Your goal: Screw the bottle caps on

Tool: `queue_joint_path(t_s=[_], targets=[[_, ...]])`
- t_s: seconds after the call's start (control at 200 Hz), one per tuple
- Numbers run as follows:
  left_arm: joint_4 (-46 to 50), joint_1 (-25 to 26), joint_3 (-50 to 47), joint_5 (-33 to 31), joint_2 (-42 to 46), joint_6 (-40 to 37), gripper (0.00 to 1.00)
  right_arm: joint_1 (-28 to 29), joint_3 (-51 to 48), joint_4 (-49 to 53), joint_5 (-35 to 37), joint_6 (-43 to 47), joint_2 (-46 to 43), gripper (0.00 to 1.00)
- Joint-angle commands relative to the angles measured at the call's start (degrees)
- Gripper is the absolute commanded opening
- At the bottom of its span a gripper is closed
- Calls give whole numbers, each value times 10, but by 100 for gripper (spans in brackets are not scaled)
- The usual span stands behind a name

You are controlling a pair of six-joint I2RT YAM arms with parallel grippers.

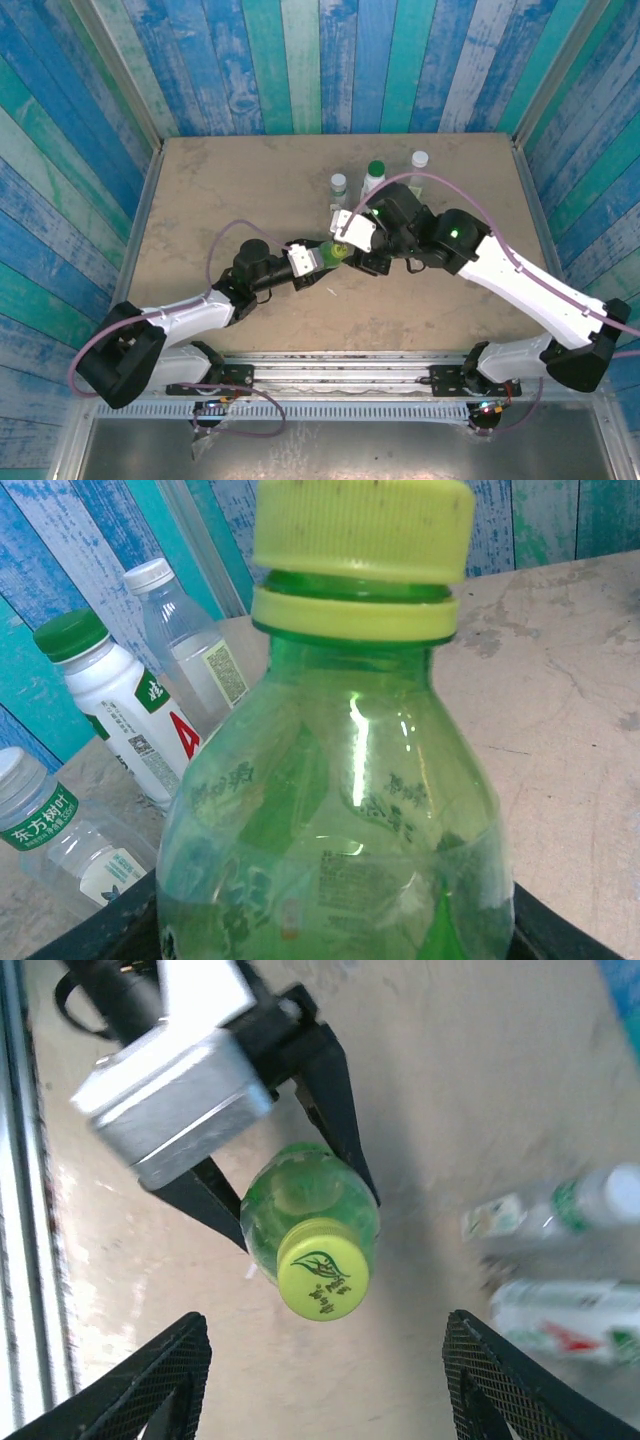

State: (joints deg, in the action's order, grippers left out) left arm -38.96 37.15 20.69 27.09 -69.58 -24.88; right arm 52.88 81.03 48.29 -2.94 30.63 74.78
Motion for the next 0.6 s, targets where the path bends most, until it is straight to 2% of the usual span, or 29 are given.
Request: queue_joint_path(t_s=[0.0, 0.12, 0.355, 0.416, 0.511, 0.596], targets=[[-17, 2, -6, 2, 26, -9, 58, 6, 2, -8, 16, 176, 8, 62], [-17, 2, -7, 12, 27, -7, 59, 6, 43, 54, -1, 216, 46, 57], [-12, 2, -2, 21, 23, -8, 59, 5, 46, 53, 6, 214, 94, 42], [-11, 2, -2, 22, 24, -8, 59, 5, 41, 53, 11, 208, 100, 36], [-11, 2, -3, 22, 22, -9, 59, 5, 36, 39, 10, 198, 92, 17], [-10, 2, -2, 22, 20, -10, 59, 5, 36, 33, -2, 187, 83, 15]])
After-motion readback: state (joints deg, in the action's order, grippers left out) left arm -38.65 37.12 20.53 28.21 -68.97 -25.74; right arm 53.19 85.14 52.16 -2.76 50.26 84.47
